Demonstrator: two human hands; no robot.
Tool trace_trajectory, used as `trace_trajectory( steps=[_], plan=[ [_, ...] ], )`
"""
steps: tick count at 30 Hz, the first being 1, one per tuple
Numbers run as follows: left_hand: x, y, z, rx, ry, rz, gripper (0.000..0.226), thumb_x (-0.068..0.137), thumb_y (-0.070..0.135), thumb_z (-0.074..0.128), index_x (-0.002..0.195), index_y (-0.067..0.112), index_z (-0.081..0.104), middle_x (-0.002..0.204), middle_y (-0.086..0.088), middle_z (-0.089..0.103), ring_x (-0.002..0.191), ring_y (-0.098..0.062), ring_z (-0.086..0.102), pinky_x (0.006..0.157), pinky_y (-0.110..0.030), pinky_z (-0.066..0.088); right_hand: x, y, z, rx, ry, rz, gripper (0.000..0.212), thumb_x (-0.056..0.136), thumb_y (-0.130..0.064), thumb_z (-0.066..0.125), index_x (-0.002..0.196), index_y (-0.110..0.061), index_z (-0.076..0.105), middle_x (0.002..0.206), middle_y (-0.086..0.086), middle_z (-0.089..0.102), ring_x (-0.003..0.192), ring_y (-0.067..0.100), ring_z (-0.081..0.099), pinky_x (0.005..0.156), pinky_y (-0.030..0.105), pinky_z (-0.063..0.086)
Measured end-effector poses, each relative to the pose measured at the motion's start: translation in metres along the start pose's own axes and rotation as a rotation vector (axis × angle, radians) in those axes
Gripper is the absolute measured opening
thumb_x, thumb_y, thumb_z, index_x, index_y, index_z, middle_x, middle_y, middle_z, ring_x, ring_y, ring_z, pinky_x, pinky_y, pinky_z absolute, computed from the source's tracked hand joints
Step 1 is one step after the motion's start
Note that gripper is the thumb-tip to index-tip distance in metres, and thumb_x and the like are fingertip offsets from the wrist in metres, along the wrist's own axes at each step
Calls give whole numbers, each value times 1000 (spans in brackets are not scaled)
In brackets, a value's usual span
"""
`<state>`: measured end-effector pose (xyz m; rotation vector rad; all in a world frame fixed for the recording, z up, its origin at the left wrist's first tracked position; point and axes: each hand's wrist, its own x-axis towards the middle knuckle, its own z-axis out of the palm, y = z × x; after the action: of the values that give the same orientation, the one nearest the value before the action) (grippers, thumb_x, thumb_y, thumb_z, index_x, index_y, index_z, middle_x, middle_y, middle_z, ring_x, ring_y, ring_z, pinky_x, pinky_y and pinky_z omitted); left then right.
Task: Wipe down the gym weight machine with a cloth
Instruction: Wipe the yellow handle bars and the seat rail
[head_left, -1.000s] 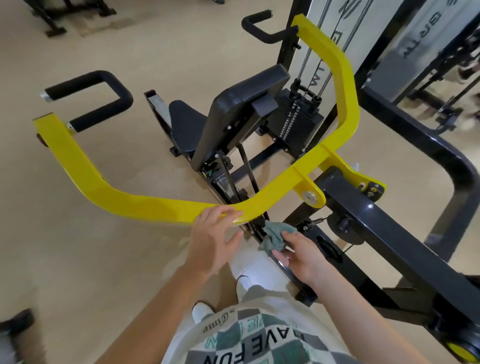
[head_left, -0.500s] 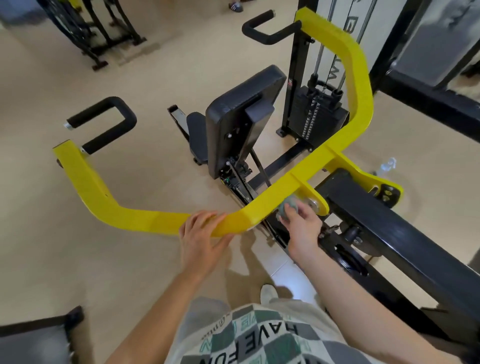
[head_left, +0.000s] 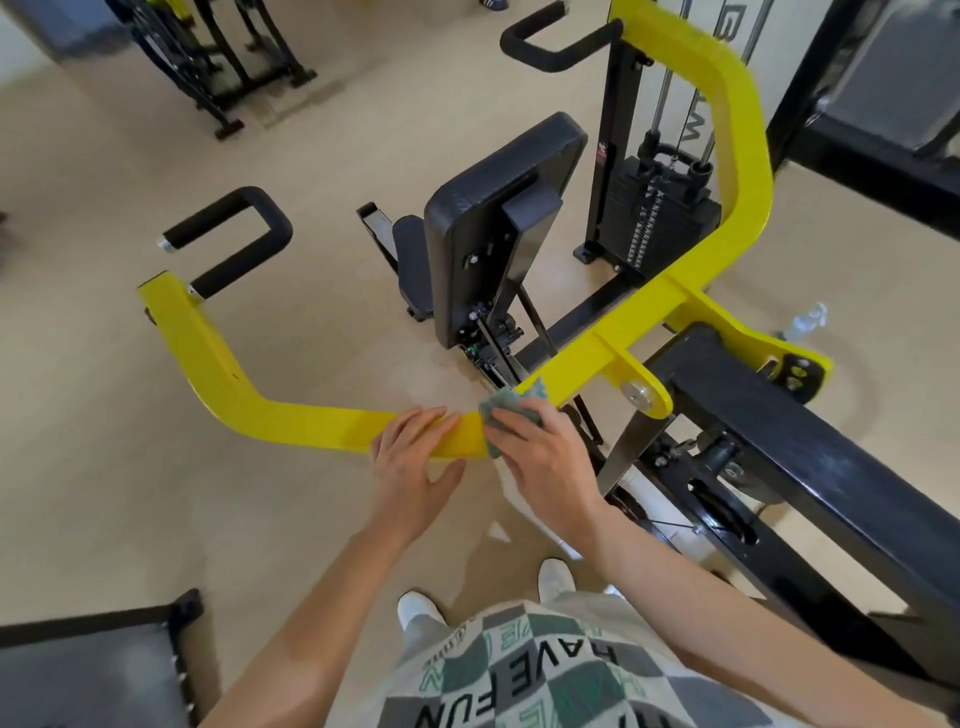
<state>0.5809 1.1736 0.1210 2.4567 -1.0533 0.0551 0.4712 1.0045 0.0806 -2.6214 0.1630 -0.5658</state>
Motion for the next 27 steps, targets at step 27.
trace_trajectory(
  steps=[27],
  plan=[
    [6, -5, -18, -77, -138, 13, 71, 67, 15, 55, 137, 21, 60, 138, 9, 59, 132, -17, 44, 104, -44, 36, -51, 5, -58, -22, -98, 124, 27, 84, -4, 74, 107, -17, 77, 115, -1, 72, 100, 25, 55, 87, 41, 53]
  ],
)
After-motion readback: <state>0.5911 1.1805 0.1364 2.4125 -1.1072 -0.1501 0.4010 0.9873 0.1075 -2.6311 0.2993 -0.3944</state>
